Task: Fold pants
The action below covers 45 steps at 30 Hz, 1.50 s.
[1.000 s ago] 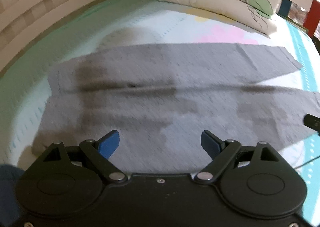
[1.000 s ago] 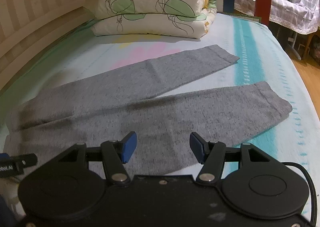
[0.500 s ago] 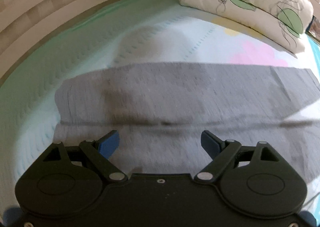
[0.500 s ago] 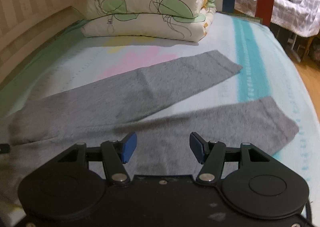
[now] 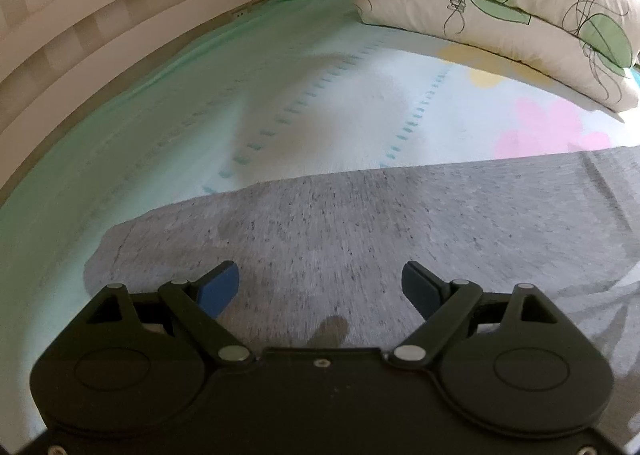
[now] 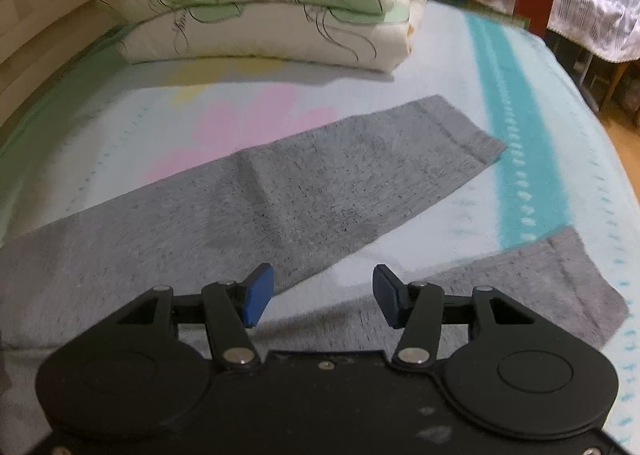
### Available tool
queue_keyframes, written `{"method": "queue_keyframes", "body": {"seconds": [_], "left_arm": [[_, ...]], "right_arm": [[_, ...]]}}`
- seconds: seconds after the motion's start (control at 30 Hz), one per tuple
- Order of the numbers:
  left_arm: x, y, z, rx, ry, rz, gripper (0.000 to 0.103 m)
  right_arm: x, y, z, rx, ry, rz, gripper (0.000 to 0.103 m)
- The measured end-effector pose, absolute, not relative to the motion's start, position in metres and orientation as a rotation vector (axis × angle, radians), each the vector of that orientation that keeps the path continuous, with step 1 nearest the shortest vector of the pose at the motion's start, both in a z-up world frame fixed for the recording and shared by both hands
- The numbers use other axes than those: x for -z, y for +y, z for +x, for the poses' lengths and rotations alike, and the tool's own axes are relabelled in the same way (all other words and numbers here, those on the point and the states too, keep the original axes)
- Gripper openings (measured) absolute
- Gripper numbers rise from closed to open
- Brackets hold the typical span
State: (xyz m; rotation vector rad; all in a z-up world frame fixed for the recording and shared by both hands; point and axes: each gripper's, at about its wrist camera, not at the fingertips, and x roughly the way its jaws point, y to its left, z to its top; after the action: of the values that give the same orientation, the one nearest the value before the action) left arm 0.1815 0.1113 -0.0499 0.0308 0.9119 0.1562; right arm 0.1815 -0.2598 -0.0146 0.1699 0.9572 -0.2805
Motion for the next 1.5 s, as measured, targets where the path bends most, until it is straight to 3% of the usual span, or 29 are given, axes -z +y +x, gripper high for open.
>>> {"method": "queue_keyframes", "body": {"seconds": [0.73,1.37,1.4,1.43,1.47,1.5], "left_arm": [[0.079,0.161,0.240,-0.199,0.838,-0.016,0.088],[0.094,0.166,0.260,-0.173,0.909,-0.084,0.088],[0.094,0.166,0.260,-0.174,0.909,-0.087,0.088],[0.093,0.166,0.260,-0.175,0.909,-0.089,0.088],[0.093,0.166,0.260,-0.177,0.907,-0.091,0.088],[0.092,0.166,0.259,-0.176,0.903,-0.093,0.088]], "right_arm": [[0.046,-0.275,0.321,0.439,0.988,0.306,0.056],[0.097,-0.268,0.403,0.625,1.045,0.278,0.054],[0.097,-0.269,0.402,0.615,1.054,0.273,0.052],[0.096,-0.268,0.401,0.608,1.062,0.264,0.036],[0.094,-0.269,0.400,0.594,1.074,0.257,0.007],[0.091,-0.270,0.397,0.573,1.086,0.261,0.003]]}}
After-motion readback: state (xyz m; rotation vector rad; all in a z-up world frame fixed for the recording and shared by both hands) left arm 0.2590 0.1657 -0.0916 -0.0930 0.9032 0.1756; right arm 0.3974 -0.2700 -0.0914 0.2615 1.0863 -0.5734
